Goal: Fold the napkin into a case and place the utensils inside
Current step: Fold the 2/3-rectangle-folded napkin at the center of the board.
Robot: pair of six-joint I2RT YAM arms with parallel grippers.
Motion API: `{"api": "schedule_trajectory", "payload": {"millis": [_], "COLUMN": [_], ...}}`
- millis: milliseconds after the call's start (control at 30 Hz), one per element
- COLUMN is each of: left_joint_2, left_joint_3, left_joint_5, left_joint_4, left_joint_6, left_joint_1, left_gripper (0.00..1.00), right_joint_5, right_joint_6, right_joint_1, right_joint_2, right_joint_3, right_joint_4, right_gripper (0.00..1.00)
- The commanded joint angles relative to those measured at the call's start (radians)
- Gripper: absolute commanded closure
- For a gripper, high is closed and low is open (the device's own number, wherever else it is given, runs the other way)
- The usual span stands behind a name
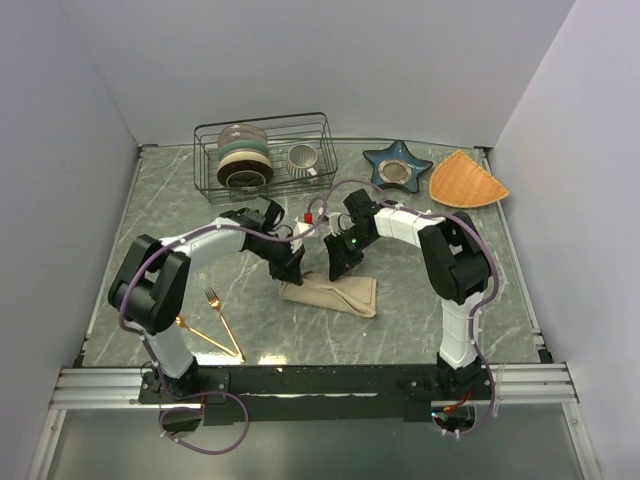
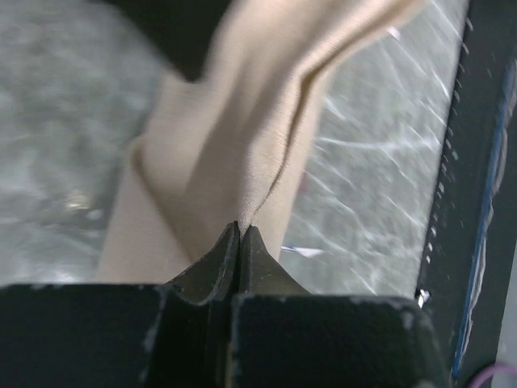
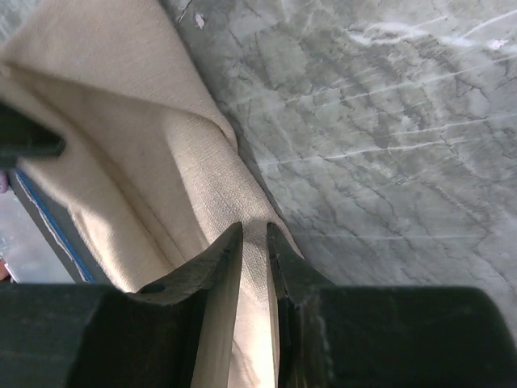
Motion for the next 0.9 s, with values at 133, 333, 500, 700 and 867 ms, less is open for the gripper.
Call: {"api": "schedule_trajectory", "payload": {"millis": [133, 333, 500, 700, 867], "left_joint_2": [0.113, 0.178, 0.213, 0.253, 0.280], "left_joint_3": [0.067, 0.103, 0.116, 0.150, 0.173], "left_joint_5": [0.041, 0.006, -0.008, -0.006, -0.011], "left_joint_4": [0.107, 0.097, 0.064, 0.028, 0.004], "left_joint_6": [-0.095, -0.148, -0.148, -0.158, -0.162], "left_joint_1": [0.055, 0.078, 0.085, 0.091, 0.094], "left_gripper": [0.99, 0.99, 0.99, 0.99, 0.99], "right_joint_5": [0.039, 0.033, 0.001, -0.070, -0.113], "right_joint_6": [-0.013, -0.022, -0.046, -0.069, -0.037], "right_joint_1": [0.011, -0.019, -0.073, -0.110, -0.102], "right_joint_2": [-0.005, -0.043, -0.171, -0.302, -0.368], "right_joint_3": [-0.016, 0.010, 0.008, -0.073, -0.134], "right_joint_4": [-0.010, -0.070, -0.163, -0.210, -0.213], "right_gripper": [0.75, 0.65, 0.49, 0.35, 0.36]}}
